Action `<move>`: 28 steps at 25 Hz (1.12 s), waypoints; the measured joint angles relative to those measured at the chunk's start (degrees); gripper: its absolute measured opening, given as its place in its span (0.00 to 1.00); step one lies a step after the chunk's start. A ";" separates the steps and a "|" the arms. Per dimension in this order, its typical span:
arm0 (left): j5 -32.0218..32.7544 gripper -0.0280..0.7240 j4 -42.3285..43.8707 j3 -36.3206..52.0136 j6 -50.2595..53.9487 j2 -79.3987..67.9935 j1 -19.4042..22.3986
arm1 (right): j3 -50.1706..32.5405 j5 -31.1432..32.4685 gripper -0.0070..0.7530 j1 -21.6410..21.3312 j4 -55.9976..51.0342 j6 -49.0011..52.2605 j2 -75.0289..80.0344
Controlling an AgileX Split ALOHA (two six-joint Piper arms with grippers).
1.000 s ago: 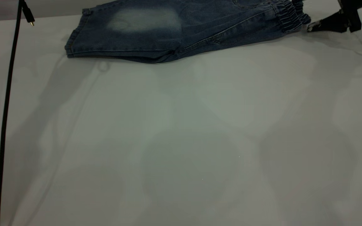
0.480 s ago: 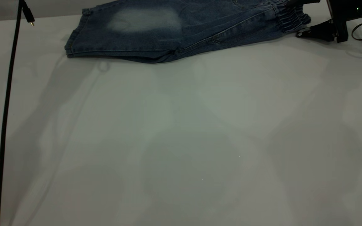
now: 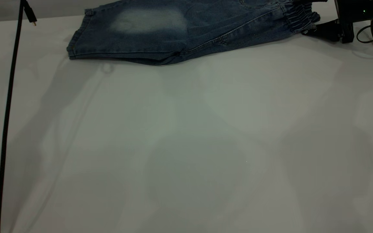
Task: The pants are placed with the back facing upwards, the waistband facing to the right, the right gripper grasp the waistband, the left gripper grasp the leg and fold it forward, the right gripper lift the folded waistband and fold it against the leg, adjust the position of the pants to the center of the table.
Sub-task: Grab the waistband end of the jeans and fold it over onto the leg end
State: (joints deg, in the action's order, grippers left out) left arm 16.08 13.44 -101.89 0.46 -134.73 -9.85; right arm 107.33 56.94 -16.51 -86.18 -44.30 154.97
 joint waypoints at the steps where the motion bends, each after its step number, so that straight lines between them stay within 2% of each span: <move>1: 0.00 0.66 0.07 0.00 0.00 0.00 0.00 | 0.00 0.00 0.79 0.00 -0.24 0.00 0.00; 15: -0.51 0.66 0.02 0.00 0.00 0.00 -0.09 | 1.57 -1.30 0.78 2.77 -1.65 -0.99 0.88; 19: 0.00 0.66 0.02 0.00 0.00 0.00 -0.09 | 2.49 -2.31 0.74 3.02 -2.67 -0.04 1.86; 23: 0.07 0.66 0.02 0.00 0.00 0.00 -0.09 | 2.67 -3.10 0.62 3.02 -2.68 -0.10 1.92; 28: 1.49 0.66 -0.11 -0.20 0.00 0.00 -0.78 | 3.44 -3.69 0.30 2.90 -2.04 -0.66 2.05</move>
State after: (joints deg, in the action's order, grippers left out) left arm 17.58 13.33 -102.09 0.46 -134.73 -10.63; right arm 110.77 53.25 -13.62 -88.22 -44.96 157.02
